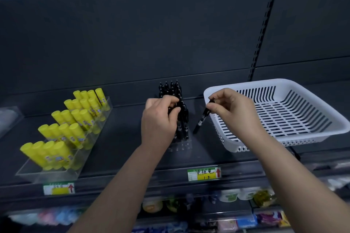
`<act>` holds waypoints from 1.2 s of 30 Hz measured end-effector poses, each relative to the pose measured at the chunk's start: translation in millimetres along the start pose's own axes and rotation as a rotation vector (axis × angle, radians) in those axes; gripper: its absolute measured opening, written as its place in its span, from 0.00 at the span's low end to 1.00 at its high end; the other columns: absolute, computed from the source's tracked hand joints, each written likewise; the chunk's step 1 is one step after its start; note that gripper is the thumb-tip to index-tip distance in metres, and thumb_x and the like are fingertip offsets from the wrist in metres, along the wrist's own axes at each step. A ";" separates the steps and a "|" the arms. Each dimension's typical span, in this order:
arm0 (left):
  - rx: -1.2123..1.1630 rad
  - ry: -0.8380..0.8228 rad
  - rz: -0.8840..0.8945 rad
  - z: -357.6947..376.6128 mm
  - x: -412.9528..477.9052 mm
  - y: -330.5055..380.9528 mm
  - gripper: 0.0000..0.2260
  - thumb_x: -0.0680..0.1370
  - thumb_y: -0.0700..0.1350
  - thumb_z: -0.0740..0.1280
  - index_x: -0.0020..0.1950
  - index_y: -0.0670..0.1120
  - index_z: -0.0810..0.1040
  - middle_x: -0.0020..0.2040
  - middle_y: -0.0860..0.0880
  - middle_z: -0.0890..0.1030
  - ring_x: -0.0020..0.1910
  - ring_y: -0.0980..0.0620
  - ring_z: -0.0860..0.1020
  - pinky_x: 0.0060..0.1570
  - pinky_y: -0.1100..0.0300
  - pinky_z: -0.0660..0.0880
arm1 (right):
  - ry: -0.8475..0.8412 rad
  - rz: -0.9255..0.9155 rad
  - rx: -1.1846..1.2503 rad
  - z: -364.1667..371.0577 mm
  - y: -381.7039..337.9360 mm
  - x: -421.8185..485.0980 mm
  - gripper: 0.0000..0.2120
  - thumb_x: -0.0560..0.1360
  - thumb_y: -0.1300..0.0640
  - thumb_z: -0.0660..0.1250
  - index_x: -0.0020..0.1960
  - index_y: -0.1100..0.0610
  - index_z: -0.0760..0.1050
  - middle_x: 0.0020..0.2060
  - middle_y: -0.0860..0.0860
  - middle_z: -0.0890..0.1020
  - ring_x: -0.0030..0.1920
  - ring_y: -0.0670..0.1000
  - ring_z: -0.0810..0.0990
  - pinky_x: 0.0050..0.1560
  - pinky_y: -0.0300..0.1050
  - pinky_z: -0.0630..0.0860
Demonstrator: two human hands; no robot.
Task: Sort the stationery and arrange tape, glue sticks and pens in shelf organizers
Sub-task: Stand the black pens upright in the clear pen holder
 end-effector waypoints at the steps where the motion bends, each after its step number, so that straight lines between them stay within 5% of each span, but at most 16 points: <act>1: 0.031 0.006 0.009 -0.5 -1.7 -1.6 0.07 0.75 0.44 0.70 0.52 0.48 0.81 0.44 0.56 0.79 0.51 0.54 0.71 0.46 0.58 0.73 | -0.002 -0.005 -0.003 2.1 -0.7 -1.2 0.06 0.71 0.54 0.73 0.44 0.47 0.77 0.36 0.44 0.81 0.40 0.41 0.81 0.45 0.38 0.77; 6: 0.116 -0.024 0.012 7.5 -12.1 -8.7 0.08 0.72 0.44 0.74 0.51 0.48 0.84 0.51 0.51 0.79 0.55 0.48 0.72 0.49 0.47 0.74 | -0.003 -0.006 0.006 11.9 0.3 -4.4 0.06 0.71 0.53 0.73 0.45 0.45 0.78 0.36 0.43 0.80 0.38 0.39 0.78 0.41 0.32 0.73; 12: 0.148 -0.024 0.045 9.7 -16.5 -7.1 0.13 0.73 0.44 0.73 0.57 0.50 0.82 0.56 0.49 0.79 0.56 0.46 0.72 0.49 0.46 0.75 | -0.036 -0.060 -0.053 28.3 -7.6 -2.2 0.06 0.71 0.52 0.73 0.47 0.47 0.79 0.35 0.41 0.79 0.38 0.38 0.78 0.41 0.29 0.72; 18: 0.124 -0.027 -0.032 1.1 -18.0 -19.0 0.17 0.77 0.47 0.68 0.66 0.51 0.75 0.61 0.53 0.75 0.59 0.54 0.69 0.53 0.61 0.70 | -0.169 -0.126 -0.279 63.1 -13.9 -0.7 0.16 0.70 0.51 0.73 0.56 0.50 0.73 0.40 0.44 0.81 0.42 0.48 0.81 0.47 0.44 0.76; 29: 0.028 0.003 -0.023 -14.9 -18.6 -18.8 0.12 0.77 0.42 0.67 0.60 0.46 0.79 0.60 0.51 0.76 0.60 0.54 0.69 0.54 0.74 0.63 | -0.223 -0.171 -0.468 78.8 -17.7 -3.9 0.23 0.72 0.46 0.71 0.62 0.51 0.67 0.44 0.48 0.83 0.47 0.53 0.81 0.45 0.48 0.75; 36: -0.084 0.007 0.139 -5.9 -8.6 34.8 0.12 0.77 0.36 0.65 0.59 0.43 0.80 0.60 0.50 0.77 0.61 0.54 0.71 0.58 0.71 0.65 | -0.047 -0.100 -0.641 16.1 7.0 -22.7 0.08 0.77 0.49 0.63 0.54 0.49 0.76 0.49 0.48 0.83 0.49 0.53 0.80 0.41 0.45 0.72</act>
Point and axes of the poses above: each hand's wrist, its own x-axis towards the middle knuckle, its own z-axis out of the palm, y = z × x, the point moved 10 cm from there along x, towards the middle knuckle
